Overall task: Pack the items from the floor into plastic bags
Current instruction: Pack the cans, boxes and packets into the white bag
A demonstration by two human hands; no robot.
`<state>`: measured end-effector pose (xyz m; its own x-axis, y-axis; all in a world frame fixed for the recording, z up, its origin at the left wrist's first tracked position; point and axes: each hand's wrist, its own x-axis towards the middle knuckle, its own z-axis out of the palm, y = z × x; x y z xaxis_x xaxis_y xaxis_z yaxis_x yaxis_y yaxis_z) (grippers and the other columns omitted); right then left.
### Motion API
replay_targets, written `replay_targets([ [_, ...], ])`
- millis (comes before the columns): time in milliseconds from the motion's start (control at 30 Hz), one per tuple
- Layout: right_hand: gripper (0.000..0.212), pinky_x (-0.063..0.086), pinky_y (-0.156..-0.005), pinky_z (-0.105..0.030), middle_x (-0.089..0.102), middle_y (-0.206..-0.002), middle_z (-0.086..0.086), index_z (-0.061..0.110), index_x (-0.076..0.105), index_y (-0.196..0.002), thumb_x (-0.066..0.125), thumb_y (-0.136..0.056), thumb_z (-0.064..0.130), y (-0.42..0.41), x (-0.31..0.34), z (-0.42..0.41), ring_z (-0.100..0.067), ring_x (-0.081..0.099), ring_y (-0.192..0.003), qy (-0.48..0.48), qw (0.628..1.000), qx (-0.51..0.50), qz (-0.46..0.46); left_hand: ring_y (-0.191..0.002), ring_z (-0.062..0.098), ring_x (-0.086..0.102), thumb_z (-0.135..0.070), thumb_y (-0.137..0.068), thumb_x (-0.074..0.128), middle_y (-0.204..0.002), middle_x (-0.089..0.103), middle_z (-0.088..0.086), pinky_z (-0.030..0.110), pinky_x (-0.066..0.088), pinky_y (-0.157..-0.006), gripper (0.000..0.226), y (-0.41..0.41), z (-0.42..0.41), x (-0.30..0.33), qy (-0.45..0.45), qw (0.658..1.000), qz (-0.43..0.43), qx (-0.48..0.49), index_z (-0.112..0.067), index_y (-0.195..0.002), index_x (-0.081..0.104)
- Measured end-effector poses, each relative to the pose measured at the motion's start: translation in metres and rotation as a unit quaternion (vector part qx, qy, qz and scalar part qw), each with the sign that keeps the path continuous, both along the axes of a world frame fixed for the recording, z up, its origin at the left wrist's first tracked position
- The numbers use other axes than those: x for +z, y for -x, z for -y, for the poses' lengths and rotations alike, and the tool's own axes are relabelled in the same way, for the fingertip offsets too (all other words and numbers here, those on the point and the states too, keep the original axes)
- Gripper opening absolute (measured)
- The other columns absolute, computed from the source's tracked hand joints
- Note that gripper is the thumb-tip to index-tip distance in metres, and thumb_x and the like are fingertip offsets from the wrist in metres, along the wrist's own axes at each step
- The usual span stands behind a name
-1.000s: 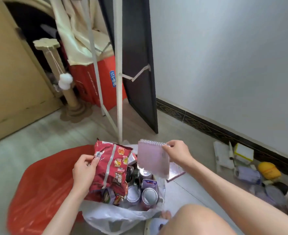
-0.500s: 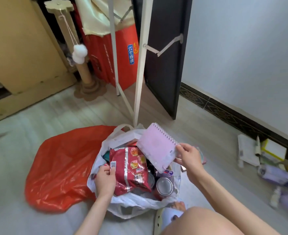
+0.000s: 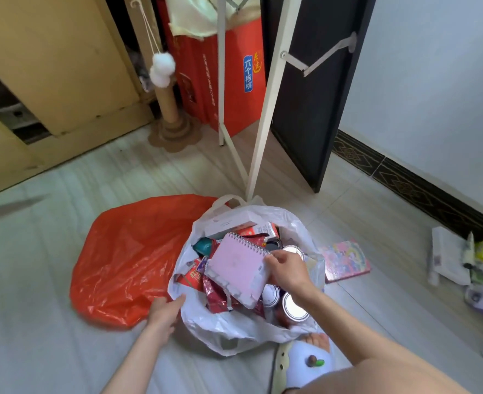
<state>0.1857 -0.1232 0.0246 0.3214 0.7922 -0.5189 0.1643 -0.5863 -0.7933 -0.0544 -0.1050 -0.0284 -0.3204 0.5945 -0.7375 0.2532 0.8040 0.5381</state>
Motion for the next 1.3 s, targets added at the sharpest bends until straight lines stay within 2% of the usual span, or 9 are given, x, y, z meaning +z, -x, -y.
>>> replay_targets([
  [100, 0.022, 0.055, -0.07, -0.031, 0.06, -0.095, -0.008, 0.0, 0.061, -0.105, 0.051, -0.088, 0.011, 0.002, 0.002, -0.003, -0.016, 0.058, -0.075, -0.014, 0.999, 0.016, -0.048, -0.085, 0.025, 0.05, -0.01, -0.089, 0.057, -0.086, 0.052, 0.01, 0.033, 0.044, -0.075, 0.013, -0.002, 0.021, -0.006, -0.005, 0.998, 0.054, 0.01, -0.007, -0.077, 0.051],
  [200, 0.049, 0.047, -0.096, -0.037, 0.051, -0.127, 0.001, 0.013, 0.044, -0.133, 0.058, -0.086, 0.01, 0.0, -0.002, 0.01, -0.019, 0.054, -0.113, -0.032, 0.997, 0.061, 0.02, -0.075, 0.024, 0.052, -0.008, -0.09, 0.054, -0.075, 0.053, 0.011, 0.035, 0.05, -0.072, 0.022, -0.002, 0.03, -0.007, -0.077, 0.996, 0.03, 0.024, -0.005, -0.068, 0.054],
  [333, 0.039, 0.041, -0.095, -0.028, 0.048, -0.117, 0.005, 0.018, 0.049, -0.122, 0.058, -0.085, 0.011, 0.001, 0.0, 0.026, -0.01, 0.048, -0.109, -0.091, 0.986, 0.109, 0.089, -0.075, 0.032, 0.062, -0.022, -0.076, 0.065, -0.075, 0.067, 0.017, 0.048, 0.054, -0.078, 0.021, 0.009, 0.025, -0.003, -0.115, 0.993, -0.009, 0.033, -0.009, -0.059, 0.064],
  [467, 0.044, 0.033, -0.103, -0.026, 0.051, -0.134, 0.001, 0.017, 0.047, -0.132, 0.055, -0.089, 0.018, -0.005, 0.005, 0.032, -0.016, 0.045, -0.125, -0.061, 0.956, 0.249, 0.142, -0.074, 0.029, 0.059, -0.009, -0.087, 0.058, -0.079, 0.065, 0.018, 0.045, 0.055, -0.074, 0.023, 0.005, 0.022, 0.011, -0.123, 0.992, -0.012, 0.002, -0.006, -0.064, 0.063],
  [600, 0.047, 0.031, -0.104, -0.025, 0.045, -0.142, -0.001, 0.017, 0.041, -0.137, 0.052, -0.092, 0.022, -0.02, 0.006, 0.039, -0.017, 0.042, -0.13, -0.043, 0.961, 0.22, 0.16, -0.078, 0.03, 0.062, -0.006, -0.089, 0.054, -0.079, 0.066, 0.014, 0.038, 0.053, -0.076, 0.014, -0.002, 0.023, 0.029, -0.145, 0.984, -0.031, -0.1, -0.003, -0.081, 0.065],
  [700, 0.046, 0.034, -0.096, -0.018, 0.049, -0.138, -0.004, 0.014, 0.043, -0.136, 0.052, -0.091, 0.02, -0.041, 0.005, 0.048, -0.017, 0.048, -0.124, -0.031, 0.969, 0.174, 0.171, -0.097, 0.031, 0.061, -0.009, -0.087, 0.056, -0.103, 0.066, 0.014, 0.033, 0.042, -0.087, 0.019, -0.013, 0.024, 0.045, -0.2, 0.938, -0.159, -0.236, -0.003, -0.102, 0.065],
  [867, 0.042, 0.04, -0.101, -0.033, 0.055, -0.13, -0.013, 0.009, 0.047, -0.13, 0.053, -0.09, 0.018, -0.098, -0.007, 0.064, -0.024, 0.053, -0.118, 0.007, 0.974, 0.089, 0.21, -0.115, 0.017, 0.048, -0.017, -0.091, 0.053, -0.12, 0.054, 0.001, 0.028, 0.034, -0.097, 0.028, -0.069, 0.025, 0.067, -0.341, 0.839, -0.159, -0.392, -0.011, -0.118, 0.056],
  [1067, 0.039, 0.039, -0.095, -0.031, 0.056, -0.129, -0.014, 0.008, 0.049, -0.129, 0.051, -0.091, 0.018, -0.175, -0.021, 0.076, -0.026, 0.056, -0.115, 0.056, 0.97, 0.009, 0.235, -0.108, 0.013, 0.047, -0.032, -0.083, 0.041, -0.112, 0.058, 0.001, 0.023, 0.035, -0.095, 0.038, -0.186, 0.008, 0.051, -0.433, 0.68, -0.122, -0.579, -0.014, -0.112, 0.058],
  [1300, 0.039, 0.037, -0.095, -0.036, 0.053, -0.129, -0.022, 0.002, 0.047, -0.127, 0.049, -0.091, 0.016, -0.291, -0.057, 0.114, -0.035, 0.049, -0.12, 0.153, 0.936, -0.064, 0.311, -0.088, 0.029, 0.063, -0.029, -0.067, 0.058, -0.098, 0.062, 0.01, 0.032, 0.056, -0.068, 0.039, -0.325, -0.007, -0.019, -0.37, 0.576, -0.129, -0.718, -0.017, -0.103, 0.05],
])
